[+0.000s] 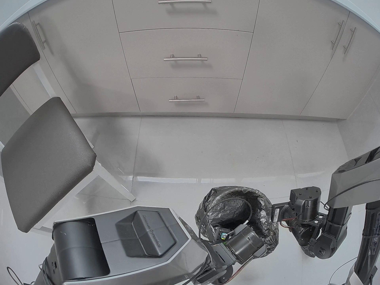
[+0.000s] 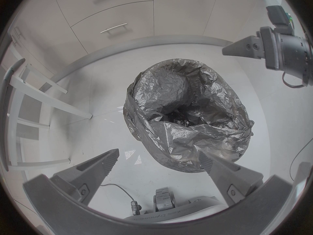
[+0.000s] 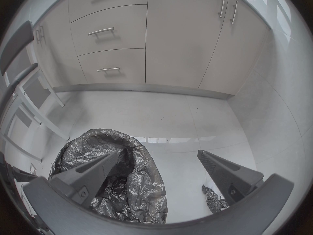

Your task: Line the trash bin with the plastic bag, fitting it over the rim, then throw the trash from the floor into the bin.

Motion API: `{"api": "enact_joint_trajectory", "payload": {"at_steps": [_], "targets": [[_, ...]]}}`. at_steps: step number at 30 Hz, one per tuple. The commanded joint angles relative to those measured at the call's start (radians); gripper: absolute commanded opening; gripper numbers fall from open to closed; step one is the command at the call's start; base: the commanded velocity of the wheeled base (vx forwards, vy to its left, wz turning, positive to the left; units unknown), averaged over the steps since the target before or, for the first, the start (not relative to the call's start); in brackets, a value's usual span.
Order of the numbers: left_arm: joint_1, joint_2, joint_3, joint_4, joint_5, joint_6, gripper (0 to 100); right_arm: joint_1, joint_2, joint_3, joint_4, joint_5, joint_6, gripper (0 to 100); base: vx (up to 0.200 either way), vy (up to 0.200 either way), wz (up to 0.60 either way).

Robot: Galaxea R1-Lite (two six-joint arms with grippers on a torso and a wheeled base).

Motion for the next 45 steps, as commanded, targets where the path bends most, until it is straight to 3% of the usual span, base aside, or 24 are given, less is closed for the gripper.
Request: {"api": "enact_joint_trajectory", "payload": {"at_steps": [1,19,32,45], "targets": [[0.012,0.014,-0.01,-0.002,0.0,0.002,100,-0.002,0.0,0.008,-0.018,0.004,0.003,100,0.0,0.0,0.0],[0.046,0.022,0.003,-0.002,0.0,0.029,100,-0.003,0.015,0.019,-0.018,0.012,0.006,100,0.0,0.0,0.0],[0.032,0.03,0.095,-0.12,-0.006,0.152,100,-0.011,0.049,0.017,-0.018,0.03,0.013,100,0.0,0.0,0.0],[0.03,0.045,0.107,-0.133,-0.031,0.209,100,-0.017,0.072,0.011,-0.018,0.059,0.054,100,0.0,0.0,0.0]]}}
